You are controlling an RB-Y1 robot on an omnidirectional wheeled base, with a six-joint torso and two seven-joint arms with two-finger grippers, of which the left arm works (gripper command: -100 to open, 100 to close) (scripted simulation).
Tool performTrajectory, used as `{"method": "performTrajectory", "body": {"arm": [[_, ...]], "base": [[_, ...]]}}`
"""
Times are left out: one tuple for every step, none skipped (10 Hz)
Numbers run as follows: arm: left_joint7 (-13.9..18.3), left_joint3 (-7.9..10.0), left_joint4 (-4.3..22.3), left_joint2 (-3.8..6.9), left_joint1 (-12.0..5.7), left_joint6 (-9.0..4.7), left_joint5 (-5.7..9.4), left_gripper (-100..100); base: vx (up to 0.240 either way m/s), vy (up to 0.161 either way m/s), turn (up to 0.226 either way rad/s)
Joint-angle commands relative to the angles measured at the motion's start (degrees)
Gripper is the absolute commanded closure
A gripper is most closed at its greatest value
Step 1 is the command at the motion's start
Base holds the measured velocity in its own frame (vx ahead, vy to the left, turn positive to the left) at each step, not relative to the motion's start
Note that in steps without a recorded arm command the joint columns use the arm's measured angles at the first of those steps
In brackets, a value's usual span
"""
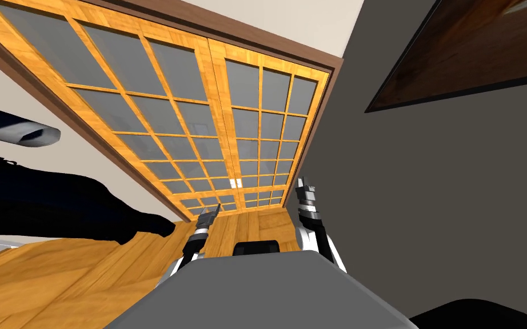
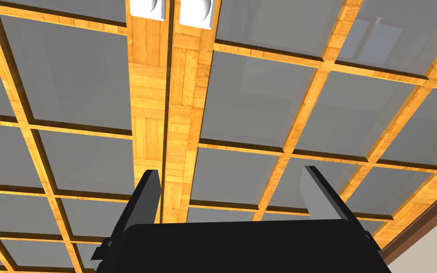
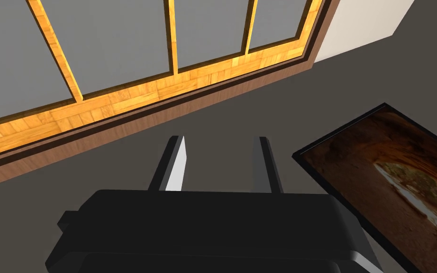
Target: Pull the door open
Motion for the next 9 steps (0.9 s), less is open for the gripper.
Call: {"method": "performTrajectory", "body": {"arm": [[-1.98,0.67,2.52,-0.07,-0.80,-1.00,-0.33,-100],[-2.98,0.97,3.55,-0.22,-1.09,-1.35,-0.55,-100],[-3.92,1.25,4.52,-0.37,-1.38,-1.68,-0.76,-100],[-4.87,1.54,5.50,-0.52,-1.66,-2.02,-0.96,-100],[-5.82,1.82,6.48,-0.68,-1.95,-2.35,-1.17,-100],[-6.77,2.10,7.46,-0.83,-2.23,-2.69,-1.38,-100],[-8.34,2.56,9.05,-1.14,-2.73,-3.24,-1.72,-100],[-9.10,2.78,9.82,-1.30,-2.98,-3.51,-1.89,-100],[-10.61,3.23,11.37,-1.61,-3.47,-4.04,-2.22,-100]], "base": [[0.090,0.006,-0.045],[0.088,0.002,-0.040],[0.088,0.008,-0.046],[0.090,0.027,-0.035],[0.096,0.019,-0.037],[0.096,0.010,-0.043],[0.122,0.020,-0.062],[0.135,0.025,-0.042],[0.136,0.045,-0.047]]}}
